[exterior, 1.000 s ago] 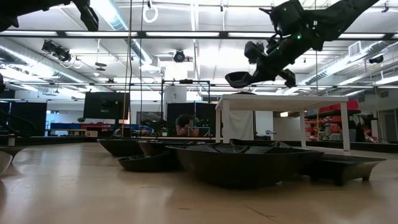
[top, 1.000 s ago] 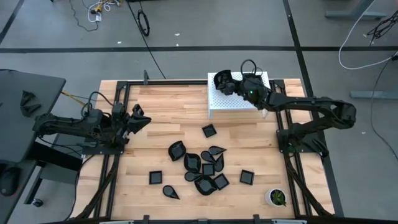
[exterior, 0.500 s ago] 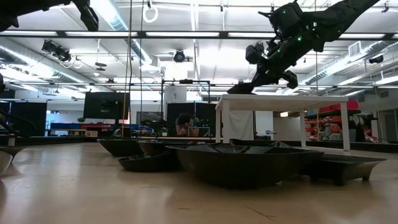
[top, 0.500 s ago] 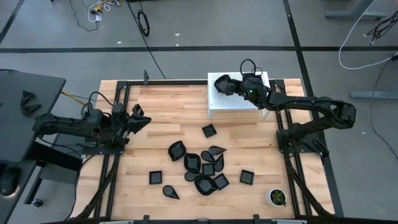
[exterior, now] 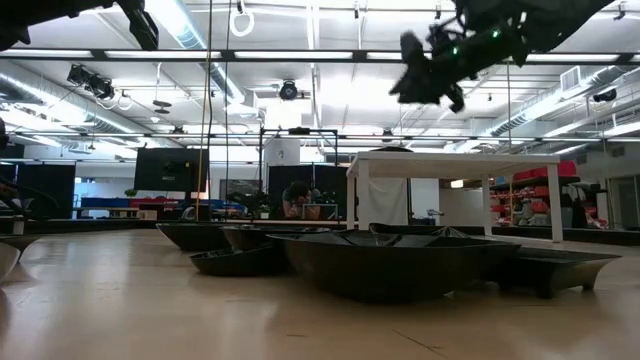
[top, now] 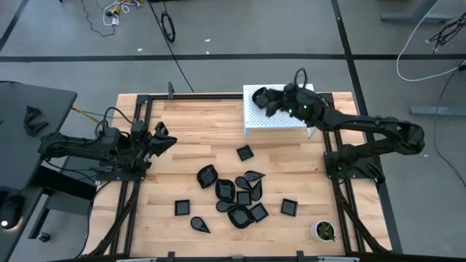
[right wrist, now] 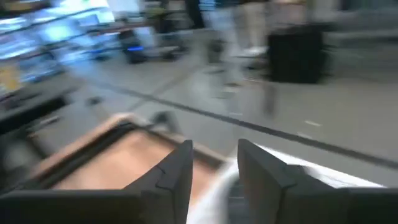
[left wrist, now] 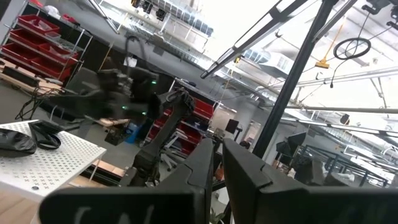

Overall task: Pick & Place Mini shaped plates
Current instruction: Stack the square plate on top of the square plates on the shelf

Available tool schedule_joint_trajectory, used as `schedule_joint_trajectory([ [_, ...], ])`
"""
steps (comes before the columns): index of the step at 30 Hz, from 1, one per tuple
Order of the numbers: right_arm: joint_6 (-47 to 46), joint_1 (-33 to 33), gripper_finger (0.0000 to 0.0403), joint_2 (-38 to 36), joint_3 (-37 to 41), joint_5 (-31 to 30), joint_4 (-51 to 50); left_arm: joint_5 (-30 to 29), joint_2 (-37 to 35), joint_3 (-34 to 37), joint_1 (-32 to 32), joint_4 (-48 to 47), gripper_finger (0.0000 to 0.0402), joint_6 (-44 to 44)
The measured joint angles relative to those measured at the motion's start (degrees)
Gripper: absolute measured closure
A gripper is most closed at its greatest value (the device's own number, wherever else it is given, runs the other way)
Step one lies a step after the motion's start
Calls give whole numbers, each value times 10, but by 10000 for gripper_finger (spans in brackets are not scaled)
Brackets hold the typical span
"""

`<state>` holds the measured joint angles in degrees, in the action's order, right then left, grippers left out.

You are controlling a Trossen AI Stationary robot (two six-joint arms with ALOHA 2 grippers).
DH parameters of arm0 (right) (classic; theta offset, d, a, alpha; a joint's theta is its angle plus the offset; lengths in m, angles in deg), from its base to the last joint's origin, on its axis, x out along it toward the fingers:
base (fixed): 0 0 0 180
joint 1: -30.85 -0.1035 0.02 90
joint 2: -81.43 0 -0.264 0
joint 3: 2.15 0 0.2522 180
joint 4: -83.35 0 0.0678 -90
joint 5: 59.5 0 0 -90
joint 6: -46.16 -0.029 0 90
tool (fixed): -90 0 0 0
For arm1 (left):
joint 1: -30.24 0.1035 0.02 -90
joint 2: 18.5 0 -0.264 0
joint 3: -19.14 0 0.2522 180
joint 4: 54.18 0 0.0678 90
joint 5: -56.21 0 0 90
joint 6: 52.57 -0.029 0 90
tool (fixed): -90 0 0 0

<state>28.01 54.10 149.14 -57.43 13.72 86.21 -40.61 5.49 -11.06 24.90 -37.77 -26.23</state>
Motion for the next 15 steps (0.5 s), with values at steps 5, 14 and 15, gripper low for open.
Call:
schedule_joint_trajectory([
  [5, 60, -125, 294, 27, 0, 17, -5, 0, 0, 0, 0, 0, 360, 0],
  [14, -47, -291, 320, 21, 0, 78, -291, 0, 0, 0, 0, 0, 360, 0],
  [15, -90, -298, 320, 19, 0, 101, -327, 0, 0, 0, 0, 0, 360, 0],
])
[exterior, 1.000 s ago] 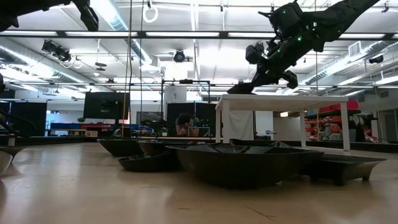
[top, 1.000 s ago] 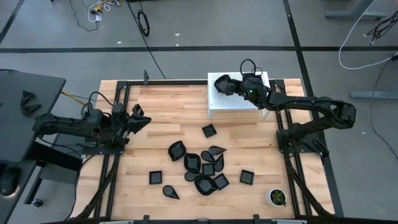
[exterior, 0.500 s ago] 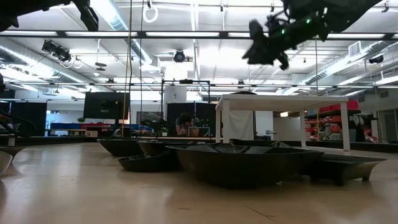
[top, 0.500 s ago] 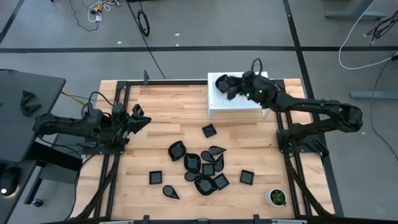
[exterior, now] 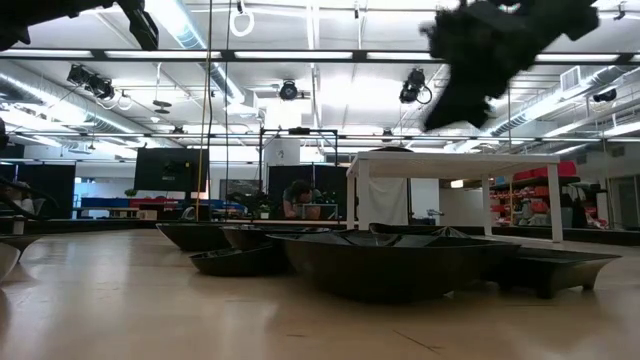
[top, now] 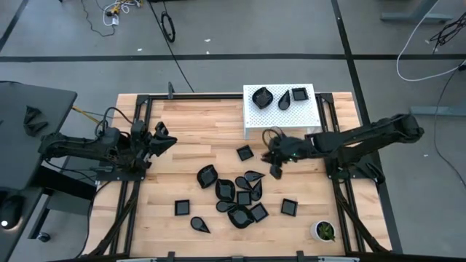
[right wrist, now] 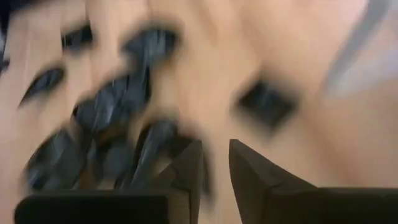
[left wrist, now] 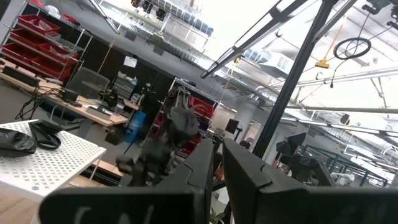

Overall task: Pick & Place Mini shaped plates
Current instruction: Stack the square plate on top of the square plates on the shelf

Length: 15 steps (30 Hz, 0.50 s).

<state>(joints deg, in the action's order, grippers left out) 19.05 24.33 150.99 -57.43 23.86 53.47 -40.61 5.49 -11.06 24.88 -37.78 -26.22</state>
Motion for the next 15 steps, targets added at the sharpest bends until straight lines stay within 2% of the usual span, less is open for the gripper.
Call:
schedule_joint_trajectory([
  [3, -105, -17, 318, 0, 0, 75, -88, 0, 0, 0, 0, 0, 360, 0],
  [6, -172, -39, 309, 1, 0, 113, -160, 0, 0, 0, 0, 0, 360, 0],
  [13, -215, -88, 275, 1, 0, 152, -331, 0, 0, 0, 0, 0, 360, 0],
  [15, -214, -98, 269, 1, 0, 161, -353, 0, 0, 0, 0, 0, 360, 0],
])
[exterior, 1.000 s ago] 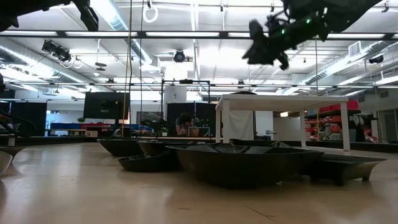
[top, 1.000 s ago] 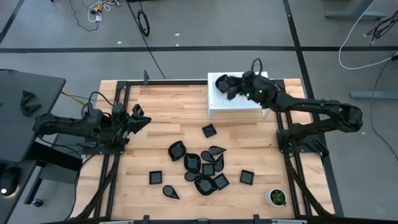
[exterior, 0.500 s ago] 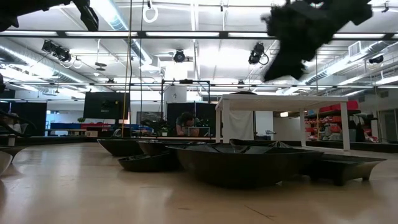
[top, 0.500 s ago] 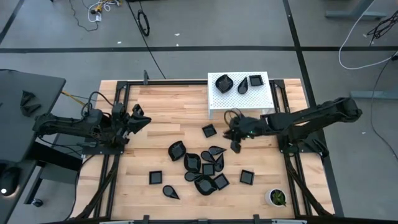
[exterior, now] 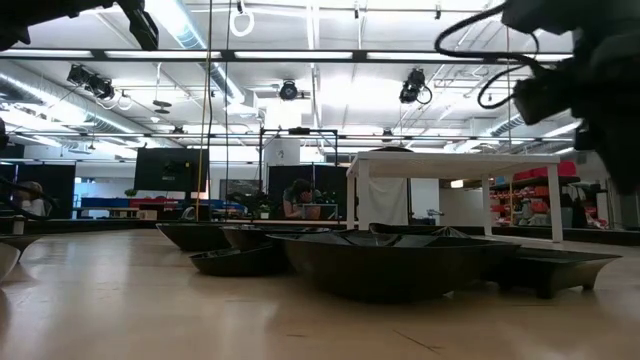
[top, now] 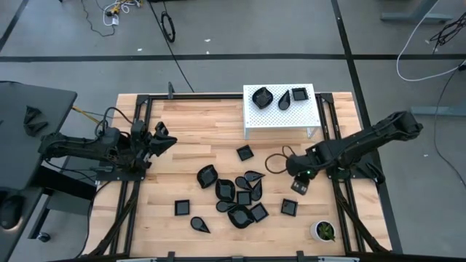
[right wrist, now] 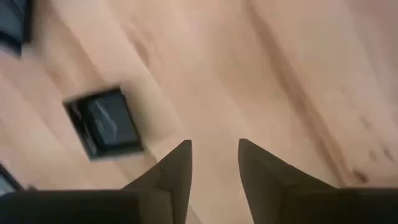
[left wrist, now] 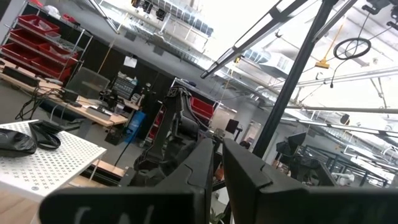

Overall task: Pick & Place Mini shaped plates
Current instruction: Stack the square plate on top of the square plates on the shelf

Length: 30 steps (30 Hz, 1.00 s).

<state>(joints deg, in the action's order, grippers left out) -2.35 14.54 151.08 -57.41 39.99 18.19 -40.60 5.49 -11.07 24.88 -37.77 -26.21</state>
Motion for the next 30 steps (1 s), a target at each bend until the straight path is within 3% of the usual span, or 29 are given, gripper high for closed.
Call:
schedule_joint_trajectory([
  [5, 19, -16, 268, 5, 0, 49, 72, 0, 0, 0, 0, 0, 360, 0],
  [11, 58, -62, 276, 45, 0, 30, 169, 0, 0, 0, 0, 0, 360, 0],
  [23, 88, -116, 275, 161, 0, 14, 218, 0, 0, 0, 0, 0, 360, 0],
  [30, 88, -115, 311, 188, 0, 1, 219, 0, 0, 0, 0, 0, 360, 0],
])
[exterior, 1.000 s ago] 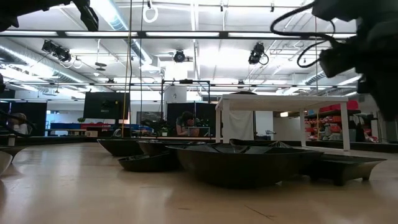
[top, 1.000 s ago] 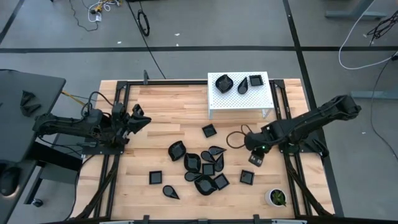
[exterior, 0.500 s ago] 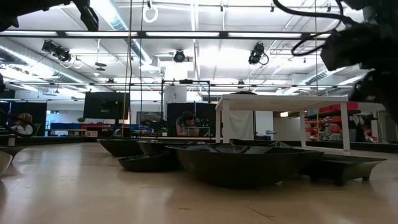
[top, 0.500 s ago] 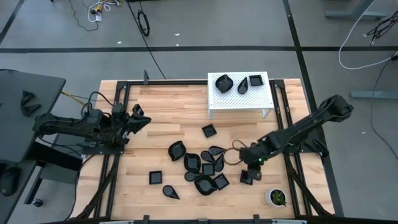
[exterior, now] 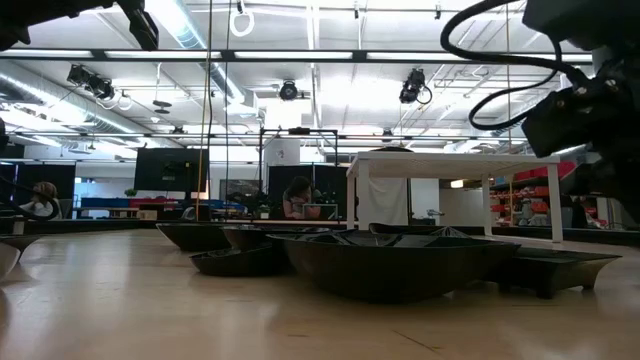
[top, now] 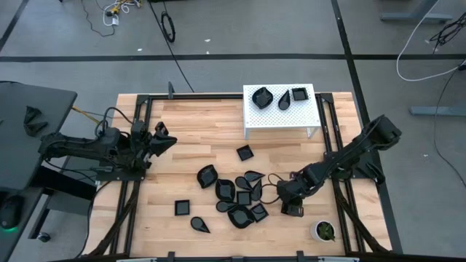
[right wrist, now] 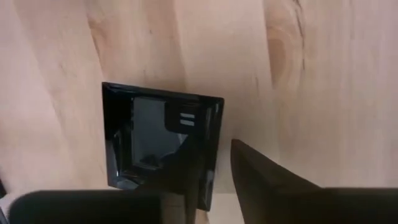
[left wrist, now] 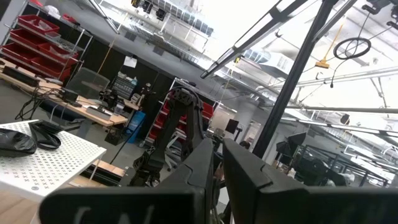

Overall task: Pick & Place Mini shaped plates
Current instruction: Stack the square plate on top of the square plates on the shelf

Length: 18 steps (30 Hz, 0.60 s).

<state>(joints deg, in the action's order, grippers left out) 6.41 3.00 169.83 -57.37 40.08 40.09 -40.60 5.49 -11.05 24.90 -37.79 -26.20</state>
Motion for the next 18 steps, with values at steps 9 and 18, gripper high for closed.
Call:
schedule_joint_trajectory([
  [9, -14, 3, 395, -41, 0, 10, -15, 0, 0, 0, 0, 0, 360, 0],
  [18, 66, 164, 399, -232, -47, -84, -153, 0, 0, 0, 0, 0, 360, 0],
])
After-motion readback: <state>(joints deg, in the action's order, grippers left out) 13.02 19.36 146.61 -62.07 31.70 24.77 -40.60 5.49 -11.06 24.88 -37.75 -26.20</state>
